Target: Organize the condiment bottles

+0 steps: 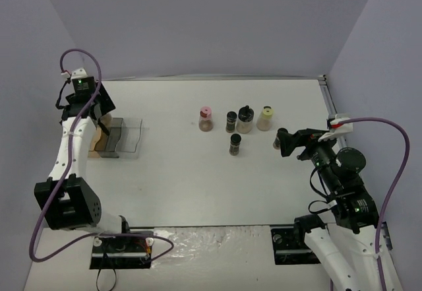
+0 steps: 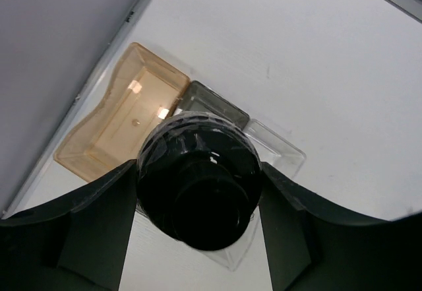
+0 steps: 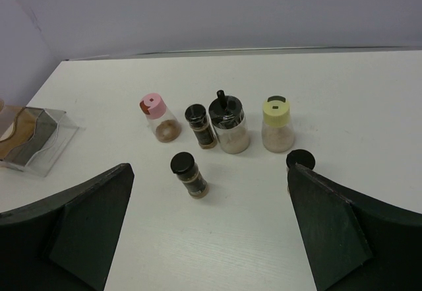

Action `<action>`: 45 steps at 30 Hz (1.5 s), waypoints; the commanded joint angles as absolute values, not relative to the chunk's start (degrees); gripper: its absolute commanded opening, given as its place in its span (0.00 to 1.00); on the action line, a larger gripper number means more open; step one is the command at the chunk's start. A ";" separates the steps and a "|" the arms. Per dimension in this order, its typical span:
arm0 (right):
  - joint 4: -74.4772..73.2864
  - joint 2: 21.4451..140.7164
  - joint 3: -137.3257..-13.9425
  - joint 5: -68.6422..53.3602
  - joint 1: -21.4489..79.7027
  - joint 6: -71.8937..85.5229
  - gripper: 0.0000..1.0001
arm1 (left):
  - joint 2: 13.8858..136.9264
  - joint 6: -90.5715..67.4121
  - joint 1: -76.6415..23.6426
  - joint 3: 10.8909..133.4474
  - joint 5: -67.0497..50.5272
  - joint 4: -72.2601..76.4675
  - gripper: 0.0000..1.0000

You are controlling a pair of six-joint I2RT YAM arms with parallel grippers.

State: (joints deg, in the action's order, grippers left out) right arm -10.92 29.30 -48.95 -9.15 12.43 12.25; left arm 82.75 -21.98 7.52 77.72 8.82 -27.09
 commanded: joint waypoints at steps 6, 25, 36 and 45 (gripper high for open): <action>-5.98 28.02 -48.06 -9.65 12.81 13.25 1.00 | 91.81 -20.42 15.35 86.68 6.79 -21.56 0.00; -5.71 26.14 -46.71 -9.19 12.83 13.24 1.00 | 98.31 -18.13 20.60 83.08 5.75 -15.77 0.00; -5.75 25.95 -46.35 -9.51 12.78 13.47 1.00 | 101.04 -18.78 20.60 81.04 4.05 -12.10 0.00; -5.71 26.03 -45.70 -9.32 12.74 13.81 1.00 | 102.70 -19.42 20.57 78.04 2.72 -8.68 0.18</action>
